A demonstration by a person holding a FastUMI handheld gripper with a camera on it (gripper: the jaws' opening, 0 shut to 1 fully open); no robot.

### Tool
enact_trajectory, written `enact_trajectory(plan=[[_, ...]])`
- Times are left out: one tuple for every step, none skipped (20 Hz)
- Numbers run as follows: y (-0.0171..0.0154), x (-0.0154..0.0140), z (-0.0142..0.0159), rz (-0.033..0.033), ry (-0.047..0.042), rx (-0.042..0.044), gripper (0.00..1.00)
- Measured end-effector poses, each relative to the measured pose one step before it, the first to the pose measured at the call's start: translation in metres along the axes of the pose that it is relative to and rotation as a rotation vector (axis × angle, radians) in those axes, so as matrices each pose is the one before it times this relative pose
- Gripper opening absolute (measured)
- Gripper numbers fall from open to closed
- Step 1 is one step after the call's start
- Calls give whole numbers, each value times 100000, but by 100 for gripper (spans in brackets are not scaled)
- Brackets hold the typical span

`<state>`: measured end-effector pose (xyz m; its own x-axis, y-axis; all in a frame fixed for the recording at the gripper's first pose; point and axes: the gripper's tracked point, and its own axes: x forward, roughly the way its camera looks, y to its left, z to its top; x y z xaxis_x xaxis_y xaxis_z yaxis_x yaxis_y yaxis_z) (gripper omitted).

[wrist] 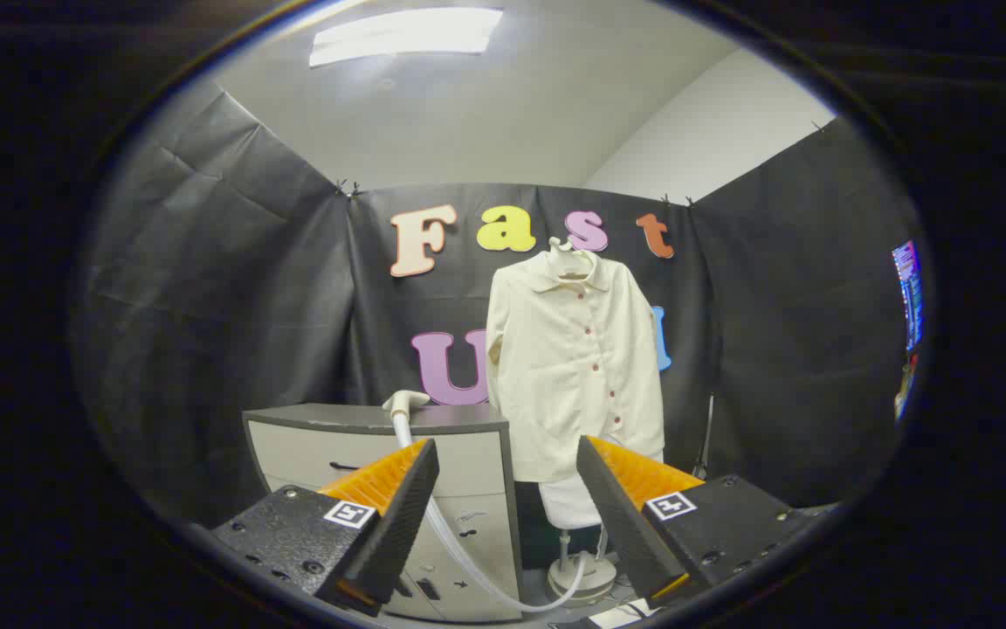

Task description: Iron the clothes twice with a garment steamer, once on the left side and once on the right side.

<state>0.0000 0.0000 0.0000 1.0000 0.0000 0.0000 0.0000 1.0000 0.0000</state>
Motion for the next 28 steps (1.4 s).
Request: enact_trajectory(plan=[[349,291,47,389,-351,-34,97],[77,387,41,-81,-379,-465,97],[73,382,43,-384,-296,-565,97],[161,393,8,-311,-484,-341,97],[237,387,28,-86,-389,-159,97],[340,374,-85,168,-124,80,97],[405,297,-105,495,139,17,97],[337,265,-92,519,247,-347,97],[306,288,-5,359,134,-645,97],[210,311,-51,261,420,-495,97],[-17,345,-256,-674,1024,-44,97],[-443,324,-381,-2000,1327,274,97],[-459,415,-158,-1793,1238,-75,96],[31,508,-284,-470,1691,-1012,96],[83,558,-185,583,1619,-1008,96],[337,471,-335,1441,2025,-808,96],[384,505,-132,1997,2030,531,96],[411,466,102,2136,1520,1215,96],[637,593,256,2820,1200,1197,96],[769,624,-173,3718,2493,391,96],[521,757,-66,2369,2788,547,96],[290,642,-41,1903,2725,581,96],[581,757,63,1941,2590,-183,96],[510,815,414,1575,1747,-236,96],[384,961,704,517,111,-1304,96],[240,787,940,338,-600,-2109,96],[264,824,959,842,-474,-1405,96],[134,738,789,336,-1111,728,96]])
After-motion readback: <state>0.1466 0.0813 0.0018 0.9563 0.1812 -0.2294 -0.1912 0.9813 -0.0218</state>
